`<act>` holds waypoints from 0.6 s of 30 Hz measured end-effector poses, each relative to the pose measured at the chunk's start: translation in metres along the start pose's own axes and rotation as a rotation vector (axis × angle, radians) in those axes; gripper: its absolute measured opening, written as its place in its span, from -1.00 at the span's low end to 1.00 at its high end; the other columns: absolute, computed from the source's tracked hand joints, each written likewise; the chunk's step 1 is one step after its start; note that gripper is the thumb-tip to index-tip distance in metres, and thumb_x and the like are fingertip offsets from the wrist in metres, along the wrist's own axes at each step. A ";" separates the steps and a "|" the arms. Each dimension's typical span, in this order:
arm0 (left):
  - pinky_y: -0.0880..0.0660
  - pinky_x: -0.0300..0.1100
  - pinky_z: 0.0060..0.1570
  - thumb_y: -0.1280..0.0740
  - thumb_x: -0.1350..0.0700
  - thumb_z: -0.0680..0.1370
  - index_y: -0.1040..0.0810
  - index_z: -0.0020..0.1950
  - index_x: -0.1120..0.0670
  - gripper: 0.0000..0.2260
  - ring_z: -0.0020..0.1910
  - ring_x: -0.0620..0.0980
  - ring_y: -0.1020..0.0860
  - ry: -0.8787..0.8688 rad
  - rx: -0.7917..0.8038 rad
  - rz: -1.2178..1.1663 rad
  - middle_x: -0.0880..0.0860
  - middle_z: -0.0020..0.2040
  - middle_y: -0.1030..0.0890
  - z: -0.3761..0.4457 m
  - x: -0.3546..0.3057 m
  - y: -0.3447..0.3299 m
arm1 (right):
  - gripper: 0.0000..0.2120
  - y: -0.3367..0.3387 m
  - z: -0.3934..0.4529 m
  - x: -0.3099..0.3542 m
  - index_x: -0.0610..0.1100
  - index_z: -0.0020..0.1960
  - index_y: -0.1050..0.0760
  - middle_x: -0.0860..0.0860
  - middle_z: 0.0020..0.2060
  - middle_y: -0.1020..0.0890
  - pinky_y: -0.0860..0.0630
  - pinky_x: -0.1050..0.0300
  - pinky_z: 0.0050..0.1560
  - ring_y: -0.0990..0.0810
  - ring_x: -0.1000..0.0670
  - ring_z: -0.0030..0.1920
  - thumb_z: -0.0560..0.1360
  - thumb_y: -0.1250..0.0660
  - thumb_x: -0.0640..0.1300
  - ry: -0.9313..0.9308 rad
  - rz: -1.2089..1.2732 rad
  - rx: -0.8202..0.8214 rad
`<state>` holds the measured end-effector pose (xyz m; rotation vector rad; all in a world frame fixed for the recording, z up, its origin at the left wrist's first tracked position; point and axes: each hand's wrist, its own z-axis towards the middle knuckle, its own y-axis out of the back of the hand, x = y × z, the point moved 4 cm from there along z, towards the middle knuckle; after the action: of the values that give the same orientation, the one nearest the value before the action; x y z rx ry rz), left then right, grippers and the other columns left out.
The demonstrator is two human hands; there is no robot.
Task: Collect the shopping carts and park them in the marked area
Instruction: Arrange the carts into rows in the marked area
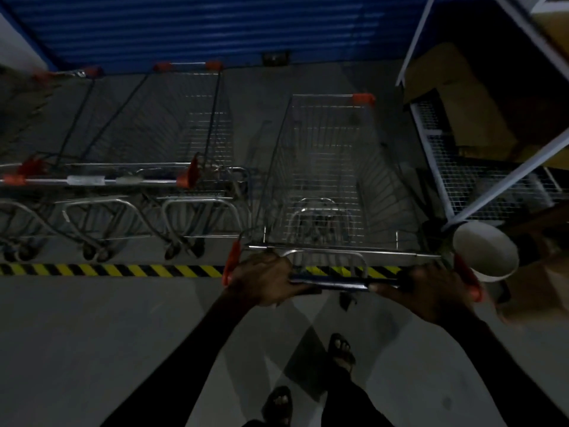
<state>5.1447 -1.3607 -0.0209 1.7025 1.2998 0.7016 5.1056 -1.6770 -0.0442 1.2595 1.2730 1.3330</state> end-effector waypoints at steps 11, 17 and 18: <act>-0.37 -0.10 -0.01 0.05 -0.77 0.29 -0.68 -0.35 -0.01 -0.09 -0.44 -0.22 -0.51 0.018 -0.061 -0.099 -0.06 -0.50 -0.56 0.120 -0.022 0.069 | -0.05 0.019 0.125 -0.068 -0.06 -0.35 -0.48 0.06 -0.43 -0.55 -0.53 0.03 -0.11 -0.62 0.02 -0.26 0.24 0.14 0.81 -0.005 0.137 0.094; -0.01 0.36 0.56 0.06 -0.75 0.38 -0.68 -0.39 -0.10 -0.15 -0.35 -0.31 -0.38 0.056 -0.086 -0.020 -0.17 -0.52 -0.55 0.148 -0.023 0.077 | -0.05 0.022 0.160 -0.082 0.06 -0.16 -0.72 0.10 -0.20 -0.73 -0.46 0.14 -0.08 -0.68 0.07 -0.09 0.27 0.09 0.80 0.012 0.159 0.144; 0.10 0.30 0.56 0.03 -0.72 0.42 -0.69 -0.39 -0.07 -0.17 -0.31 -0.31 -0.40 0.064 -0.086 -0.006 -0.16 -0.45 -0.59 0.149 -0.023 0.080 | -0.05 0.023 0.162 -0.081 0.03 -0.21 -0.70 0.10 -0.27 -0.71 -0.40 0.17 -0.15 -0.67 0.09 -0.15 0.27 0.10 0.79 0.010 0.136 0.125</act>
<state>5.2995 -1.4337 -0.0199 1.6180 1.2990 0.8029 5.2756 -1.7428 -0.0350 1.4499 1.3149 1.3737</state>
